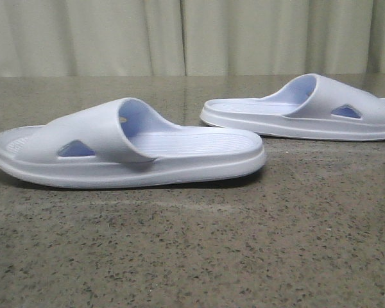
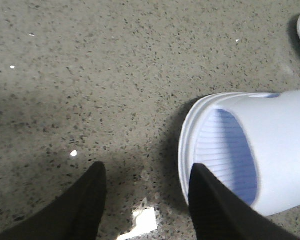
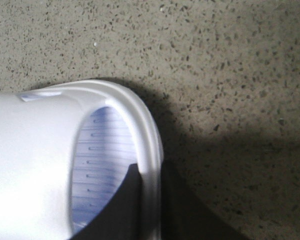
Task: Insert blue slippers together front up
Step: 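Grasp each slipper's heel rim, left gripper one, right gripper the other, then lift both slippers off the table and bring them toward each other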
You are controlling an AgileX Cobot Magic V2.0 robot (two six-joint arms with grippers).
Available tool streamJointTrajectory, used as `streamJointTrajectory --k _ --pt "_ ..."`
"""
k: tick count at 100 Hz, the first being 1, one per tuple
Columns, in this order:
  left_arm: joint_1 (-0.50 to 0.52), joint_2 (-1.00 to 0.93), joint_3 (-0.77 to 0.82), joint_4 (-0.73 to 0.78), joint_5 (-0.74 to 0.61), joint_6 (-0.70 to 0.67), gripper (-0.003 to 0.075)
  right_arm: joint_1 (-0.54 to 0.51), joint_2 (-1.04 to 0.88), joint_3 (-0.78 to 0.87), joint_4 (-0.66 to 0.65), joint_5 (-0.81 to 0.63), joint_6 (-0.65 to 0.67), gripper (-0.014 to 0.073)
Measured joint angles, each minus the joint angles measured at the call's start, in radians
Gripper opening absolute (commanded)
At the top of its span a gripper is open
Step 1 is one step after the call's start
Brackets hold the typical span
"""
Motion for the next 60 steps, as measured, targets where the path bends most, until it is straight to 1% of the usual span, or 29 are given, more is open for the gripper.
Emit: streamJointTrajectory --k 14,60 --pt "0.0 0.05 0.0 -0.069 0.024 0.064 0.0331 0.0 0.0 0.0 0.001 0.0 0.0 -0.0107" --pt "0.0 0.175 -0.008 -0.206 0.063 0.199 0.0331 0.0 0.0 0.0 0.001 0.002 -0.002 -0.0107"
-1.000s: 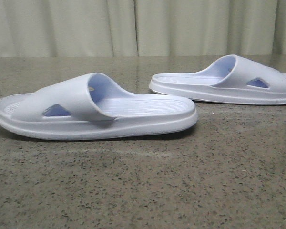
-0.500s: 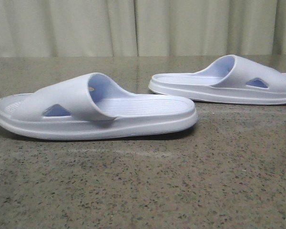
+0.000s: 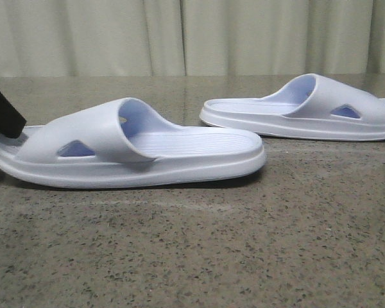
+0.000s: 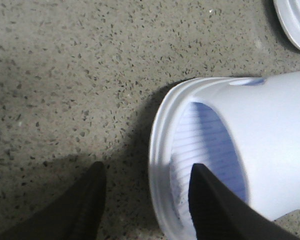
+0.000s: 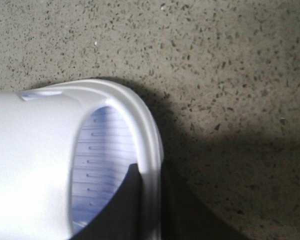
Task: Insert blue slippers together front up
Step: 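Lift both slippers off the table and bring them toward each other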
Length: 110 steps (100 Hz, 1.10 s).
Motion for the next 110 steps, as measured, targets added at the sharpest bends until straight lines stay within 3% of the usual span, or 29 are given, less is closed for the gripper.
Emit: streamJointTrajectory --k 41,53,63,94,110 --pt "0.0 0.088 -0.02 -0.102 0.051 0.096 0.0313 0.0 0.0 0.0 0.0 0.0 0.002 -0.0107" --pt "0.0 0.099 -0.023 -0.111 0.063 0.102 0.0185 0.0 0.0 0.0 0.0 0.002 0.002 -0.0107" --pt "0.0 0.105 -0.023 -0.107 0.077 0.104 0.0017 0.0 0.0 0.0 0.0 0.002 -0.004 -0.0107" --pt "0.0 0.096 -0.109 -0.107 0.121 0.104 0.0015 0.0 0.0 0.0 0.012 0.004 -0.008 -0.0107" --pt "0.054 0.047 -0.181 -0.105 0.121 0.104 0.0015 0.0 -0.012 0.0 0.047 0.012 -0.015 -0.0107"
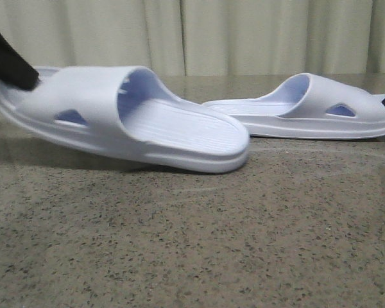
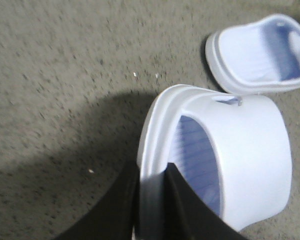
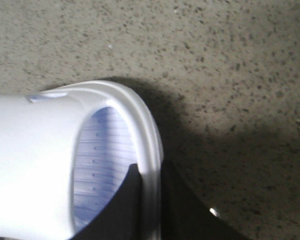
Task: Insert blue slippers together front up
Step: 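Lift both slippers off the table and bring them toward each other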
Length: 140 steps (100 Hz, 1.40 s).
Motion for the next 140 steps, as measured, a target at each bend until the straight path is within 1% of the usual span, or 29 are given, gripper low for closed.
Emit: streamJointTrajectory --k 14,30,45,58,75,90,106,129,140 --pt "0.074 -0.046 -0.045 0.0 0.002 -0.009 0.0015 0.0 -0.038 -0.013 0.043 0.019 -0.021 -0.0107" --pt "0.148 -0.062 -0.068 0.0 0.043 -0.014 0.0015 0.0 -0.075 -0.046 0.112 0.04 -0.04 -0.0107" --pt "0.2 -0.062 -0.07 -0.018 0.082 -0.016 0.0015 0.0 -0.104 -0.084 0.169 0.056 -0.051 -0.0107" --pt "0.234 -0.062 -0.07 -0.038 0.1 -0.016 0.0015 0.0 -0.129 -0.098 0.189 0.061 -0.053 -0.0107" --pt "0.245 -0.062 -0.07 -0.044 0.102 -0.016 0.0015 0.0 -0.146 -0.101 0.252 0.098 -0.089 -0.0107" --pt "0.245 -0.062 -0.07 -0.053 0.106 -0.018 0.0015 -0.005 -0.157 -0.102 0.327 0.167 -0.129 -0.0107" --pt "0.245 -0.062 -0.07 -0.103 0.115 -0.018 0.0015 -0.005 -0.158 -0.102 0.338 0.223 -0.152 -0.0107" --pt "0.245 -0.062 -0.07 -0.205 0.175 0.009 0.0015 -0.005 -0.158 -0.102 0.342 0.237 -0.171 -0.0107" --pt "0.245 -0.062 -0.07 -0.244 0.207 0.021 0.0015 0.011 -0.158 -0.102 0.345 0.237 -0.183 -0.0107"
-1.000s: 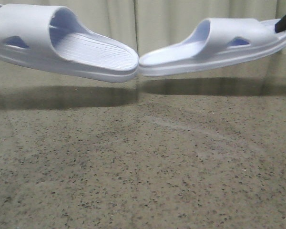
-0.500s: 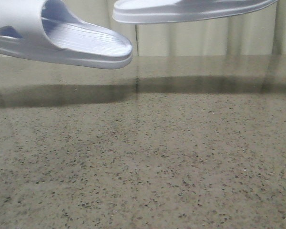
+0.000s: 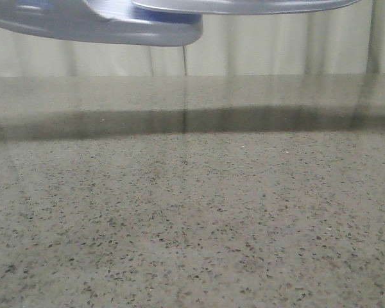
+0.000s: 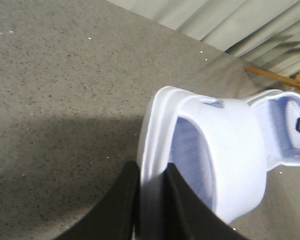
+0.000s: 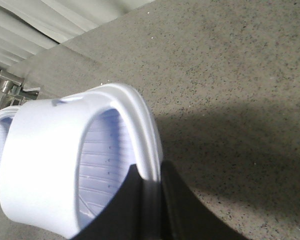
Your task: Insert blue slippers together front up
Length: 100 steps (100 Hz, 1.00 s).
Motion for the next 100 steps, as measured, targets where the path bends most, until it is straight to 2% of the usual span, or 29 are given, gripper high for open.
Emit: streamJointTrajectory --k 37,62,100 --pt "0.0 0.0 0.0 -0.06 0.045 0.017 0.0015 0.079 0.0 0.0 0.011 -0.057 -0.096 -0.0107" --pt "0.001 0.0 0.0 -0.076 0.045 0.022 0.0015 0.127 0.0 0.0 0.047 -0.121 -0.102 -0.0107" --pt "-0.045 0.0 0.0 -0.078 0.022 0.029 0.0015 0.224 0.096 0.0 0.123 -0.159 -0.149 -0.0107"
